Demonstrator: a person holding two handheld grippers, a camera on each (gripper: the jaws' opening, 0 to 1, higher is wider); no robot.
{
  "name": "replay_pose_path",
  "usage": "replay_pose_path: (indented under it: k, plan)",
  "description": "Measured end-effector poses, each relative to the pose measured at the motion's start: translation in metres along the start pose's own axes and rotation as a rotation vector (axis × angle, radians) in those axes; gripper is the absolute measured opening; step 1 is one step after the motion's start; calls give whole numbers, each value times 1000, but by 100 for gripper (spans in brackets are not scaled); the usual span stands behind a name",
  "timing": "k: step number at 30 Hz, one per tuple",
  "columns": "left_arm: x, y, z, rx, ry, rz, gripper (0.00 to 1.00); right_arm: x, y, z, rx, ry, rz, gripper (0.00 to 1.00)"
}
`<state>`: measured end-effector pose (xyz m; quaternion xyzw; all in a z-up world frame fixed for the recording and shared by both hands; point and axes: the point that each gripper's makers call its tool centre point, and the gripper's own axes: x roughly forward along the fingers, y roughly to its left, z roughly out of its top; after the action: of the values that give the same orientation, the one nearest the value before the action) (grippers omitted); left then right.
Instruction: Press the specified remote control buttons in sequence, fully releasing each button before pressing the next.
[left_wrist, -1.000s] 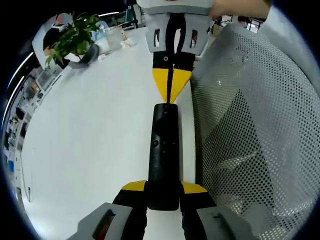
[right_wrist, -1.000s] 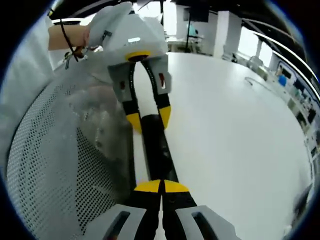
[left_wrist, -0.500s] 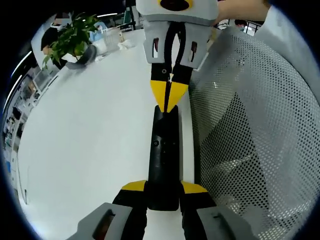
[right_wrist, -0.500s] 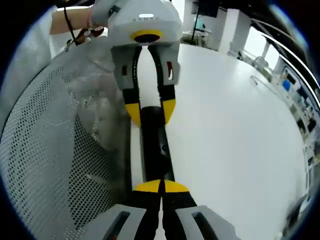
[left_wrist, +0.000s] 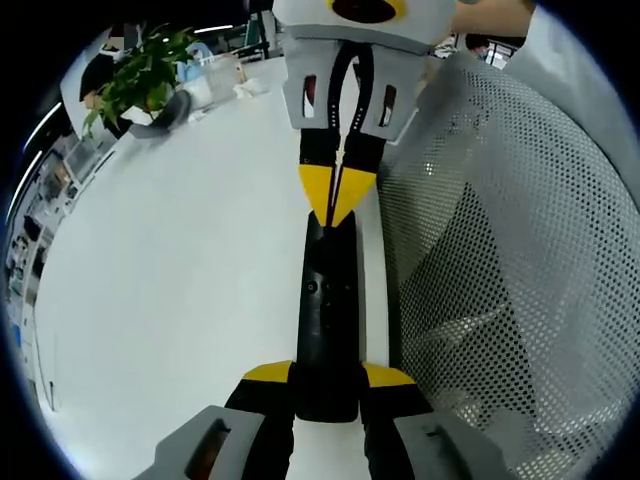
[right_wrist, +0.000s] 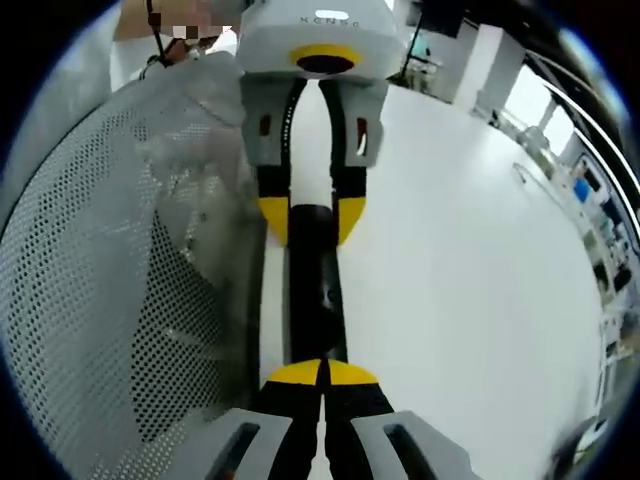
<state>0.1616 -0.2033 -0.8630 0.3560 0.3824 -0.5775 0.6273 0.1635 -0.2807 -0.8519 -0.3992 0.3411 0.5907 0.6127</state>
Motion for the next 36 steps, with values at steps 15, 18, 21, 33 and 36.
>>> replay_pose_path:
  k: [15,18,21,33,36]
  plan:
    - [0,0,1,-14,31,-4,24,-4,-3,-1,68,-92,23,0]
    - [0,0,1,-12,31,-5,24,-4,-3,7,22,-102,2,0]
    - [0,0,1,-10,30,-6,24,-2,-4,14,17,-109,13,0]
    - [1,0,2,-4,39,-8,24,2,2,10,-39,-75,22,0]
    - [1,0,2,-5,41,-9,24,2,3,11,-55,-68,25,0]
